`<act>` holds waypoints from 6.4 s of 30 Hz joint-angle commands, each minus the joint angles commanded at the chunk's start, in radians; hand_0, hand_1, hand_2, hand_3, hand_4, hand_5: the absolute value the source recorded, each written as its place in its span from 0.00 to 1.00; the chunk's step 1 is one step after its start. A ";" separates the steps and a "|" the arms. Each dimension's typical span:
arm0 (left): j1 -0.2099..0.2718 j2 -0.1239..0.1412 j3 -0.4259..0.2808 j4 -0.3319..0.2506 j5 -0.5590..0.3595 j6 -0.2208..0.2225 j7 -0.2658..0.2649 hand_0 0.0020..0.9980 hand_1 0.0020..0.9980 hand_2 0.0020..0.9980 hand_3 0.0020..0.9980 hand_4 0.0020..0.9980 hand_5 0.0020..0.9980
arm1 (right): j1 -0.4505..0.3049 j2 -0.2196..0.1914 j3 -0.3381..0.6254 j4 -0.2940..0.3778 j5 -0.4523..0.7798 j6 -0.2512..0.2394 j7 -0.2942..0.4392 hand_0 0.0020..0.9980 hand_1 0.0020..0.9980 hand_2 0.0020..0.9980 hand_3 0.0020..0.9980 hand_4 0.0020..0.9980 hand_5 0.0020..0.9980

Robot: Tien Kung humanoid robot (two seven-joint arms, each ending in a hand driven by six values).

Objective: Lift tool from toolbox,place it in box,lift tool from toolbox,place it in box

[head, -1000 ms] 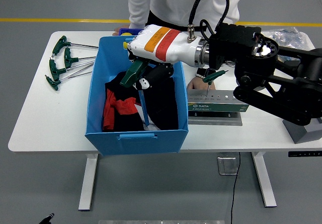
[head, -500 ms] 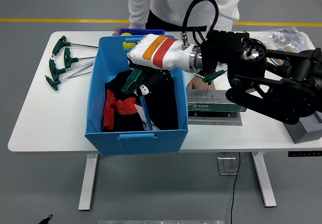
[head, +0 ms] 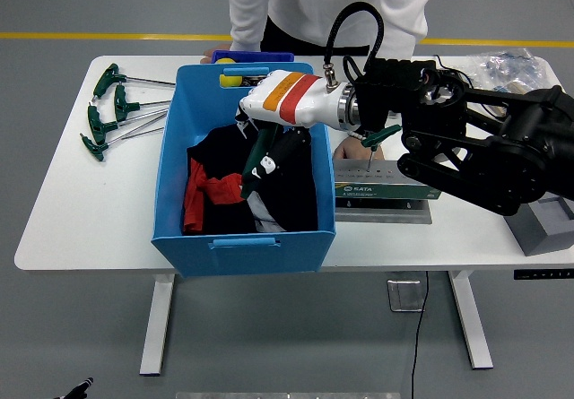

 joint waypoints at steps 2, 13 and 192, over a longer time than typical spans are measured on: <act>0.000 0.000 0.000 0.000 0.000 0.000 0.000 0.92 0.94 0.93 0.65 0.77 0.56 | 0.001 0.001 0.003 -0.008 0.001 -0.003 0.001 0.53 0.50 0.57 0.53 0.98 0.73; -0.001 0.000 -0.003 0.000 0.004 0.001 0.001 0.92 0.95 0.93 0.65 0.77 0.56 | -0.003 -0.004 0.021 -0.017 -0.005 -0.001 0.002 0.62 0.56 0.61 0.55 0.98 0.74; -0.013 0.000 0.146 0.000 -0.131 -0.002 -0.031 0.92 0.94 0.92 0.63 0.76 0.55 | -0.068 -0.066 -0.040 -0.334 -0.117 0.003 0.056 0.17 0.07 0.09 0.09 0.77 0.64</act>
